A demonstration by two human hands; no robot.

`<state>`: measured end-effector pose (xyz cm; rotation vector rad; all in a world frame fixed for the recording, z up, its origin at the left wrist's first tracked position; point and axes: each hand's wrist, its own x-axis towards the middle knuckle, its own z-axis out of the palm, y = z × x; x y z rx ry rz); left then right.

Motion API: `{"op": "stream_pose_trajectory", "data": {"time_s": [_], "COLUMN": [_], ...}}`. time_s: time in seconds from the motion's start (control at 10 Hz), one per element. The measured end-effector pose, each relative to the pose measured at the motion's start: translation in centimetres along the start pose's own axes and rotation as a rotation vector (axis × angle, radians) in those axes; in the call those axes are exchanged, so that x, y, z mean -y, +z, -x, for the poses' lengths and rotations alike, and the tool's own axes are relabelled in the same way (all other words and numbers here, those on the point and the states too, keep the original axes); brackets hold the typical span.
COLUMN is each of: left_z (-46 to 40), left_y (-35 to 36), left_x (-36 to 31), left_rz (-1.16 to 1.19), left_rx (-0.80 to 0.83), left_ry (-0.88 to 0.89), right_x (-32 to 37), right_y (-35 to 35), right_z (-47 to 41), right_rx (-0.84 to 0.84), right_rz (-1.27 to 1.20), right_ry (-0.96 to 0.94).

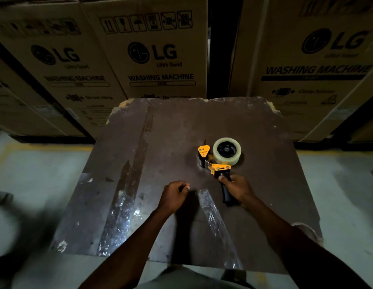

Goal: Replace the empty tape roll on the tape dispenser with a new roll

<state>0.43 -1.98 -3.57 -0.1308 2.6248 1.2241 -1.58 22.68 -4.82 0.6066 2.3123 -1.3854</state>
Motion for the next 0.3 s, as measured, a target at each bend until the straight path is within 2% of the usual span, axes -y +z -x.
{"op": "stream_pose_trajectory", "data": {"time_s": [0.1, 0.3], "left_z": [0.3, -0.4], "left_y": [0.7, 2.8], "left_x": [0.5, 0.8], "left_rz": [-0.048, -0.074], "left_rx": [0.059, 0.056], "left_ry": [-0.008, 0.015], "right_x": [-1.5, -5.8], "right_y": [-0.1, 0.4], "right_z": [1.5, 5.3], "right_rx": [-0.136, -0.235], "right_rz": [0.064, 0.097], "right_ry": [-0.048, -0.091]}}
